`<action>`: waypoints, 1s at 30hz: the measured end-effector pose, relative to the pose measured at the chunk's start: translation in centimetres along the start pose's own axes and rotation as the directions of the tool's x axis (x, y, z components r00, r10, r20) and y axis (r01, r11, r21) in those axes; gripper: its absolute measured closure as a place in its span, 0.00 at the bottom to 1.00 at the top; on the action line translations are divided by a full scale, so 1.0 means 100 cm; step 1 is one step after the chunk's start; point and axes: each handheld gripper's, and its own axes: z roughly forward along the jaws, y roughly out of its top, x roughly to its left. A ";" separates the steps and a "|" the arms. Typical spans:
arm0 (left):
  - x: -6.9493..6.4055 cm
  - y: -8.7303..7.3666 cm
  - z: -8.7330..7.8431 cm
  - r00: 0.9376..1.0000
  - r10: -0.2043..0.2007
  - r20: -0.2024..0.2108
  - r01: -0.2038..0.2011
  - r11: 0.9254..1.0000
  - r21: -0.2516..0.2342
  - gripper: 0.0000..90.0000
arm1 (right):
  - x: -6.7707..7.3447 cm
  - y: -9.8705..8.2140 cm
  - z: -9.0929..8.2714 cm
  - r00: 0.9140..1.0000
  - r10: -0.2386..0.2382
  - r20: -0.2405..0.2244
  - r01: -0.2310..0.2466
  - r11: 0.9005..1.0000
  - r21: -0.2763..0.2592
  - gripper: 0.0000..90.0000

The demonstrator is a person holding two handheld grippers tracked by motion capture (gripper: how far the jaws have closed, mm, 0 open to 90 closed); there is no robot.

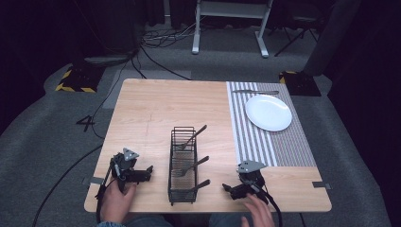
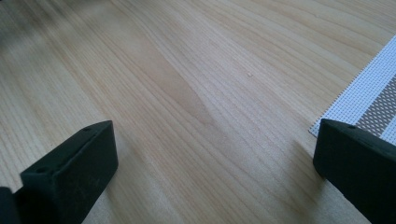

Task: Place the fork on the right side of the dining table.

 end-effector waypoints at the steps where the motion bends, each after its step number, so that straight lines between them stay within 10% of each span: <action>1: 0.000 0.000 0.000 1.000 0.000 -0.001 0.000 1.000 -0.001 0.01 | 0.000 0.000 0.000 1.000 0.000 0.000 0.000 1.000 0.000 0.00; 30: 0.000 0.000 0.000 1.000 0.000 -0.001 0.000 1.000 -0.001 0.01 | 0.002 0.000 -0.004 0.999 0.030 0.022 -0.030 1.000 -0.003 0.11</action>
